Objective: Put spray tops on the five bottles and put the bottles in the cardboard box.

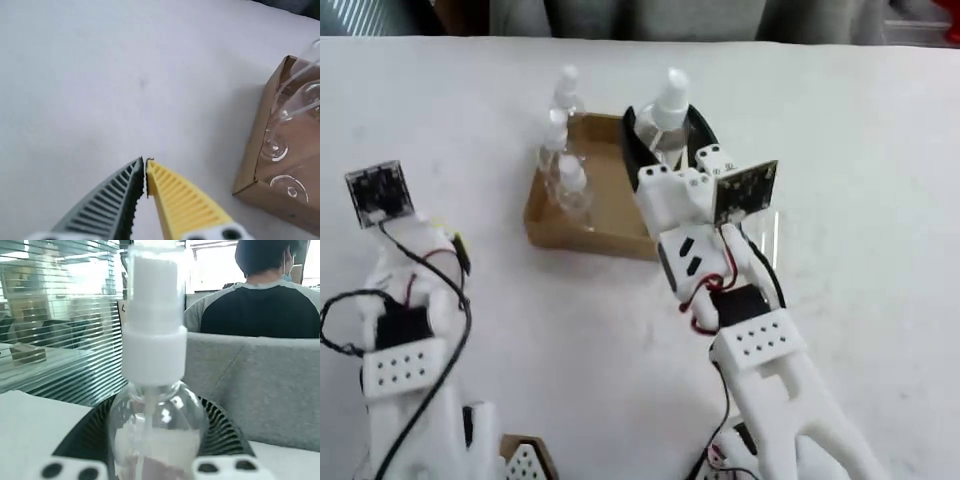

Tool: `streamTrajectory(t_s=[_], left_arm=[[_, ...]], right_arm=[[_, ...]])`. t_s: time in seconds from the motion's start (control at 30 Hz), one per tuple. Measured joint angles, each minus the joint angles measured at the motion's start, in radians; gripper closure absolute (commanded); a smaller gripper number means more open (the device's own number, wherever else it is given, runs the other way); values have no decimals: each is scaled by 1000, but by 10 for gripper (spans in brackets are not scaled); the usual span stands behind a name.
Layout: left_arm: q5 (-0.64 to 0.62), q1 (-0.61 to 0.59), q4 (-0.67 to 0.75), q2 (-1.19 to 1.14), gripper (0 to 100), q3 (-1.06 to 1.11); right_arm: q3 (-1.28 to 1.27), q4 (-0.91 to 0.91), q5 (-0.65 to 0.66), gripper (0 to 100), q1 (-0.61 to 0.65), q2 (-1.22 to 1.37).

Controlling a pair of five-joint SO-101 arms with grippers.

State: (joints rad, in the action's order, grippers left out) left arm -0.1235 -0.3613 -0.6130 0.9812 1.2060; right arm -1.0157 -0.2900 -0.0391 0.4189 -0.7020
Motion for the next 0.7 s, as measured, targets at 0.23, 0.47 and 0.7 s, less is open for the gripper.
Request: streamTrajectory(t_s=[0.23,0.47,0.7], left_arm=[[0,11,3,178,976,178],[0,11,3,311,976,325],[0,11,6,417,976,423]], right_arm=[[28,-219,0,982,-5,310],[161,-367,0,982,-44,612],[334,-450,0,982,-44,893]])
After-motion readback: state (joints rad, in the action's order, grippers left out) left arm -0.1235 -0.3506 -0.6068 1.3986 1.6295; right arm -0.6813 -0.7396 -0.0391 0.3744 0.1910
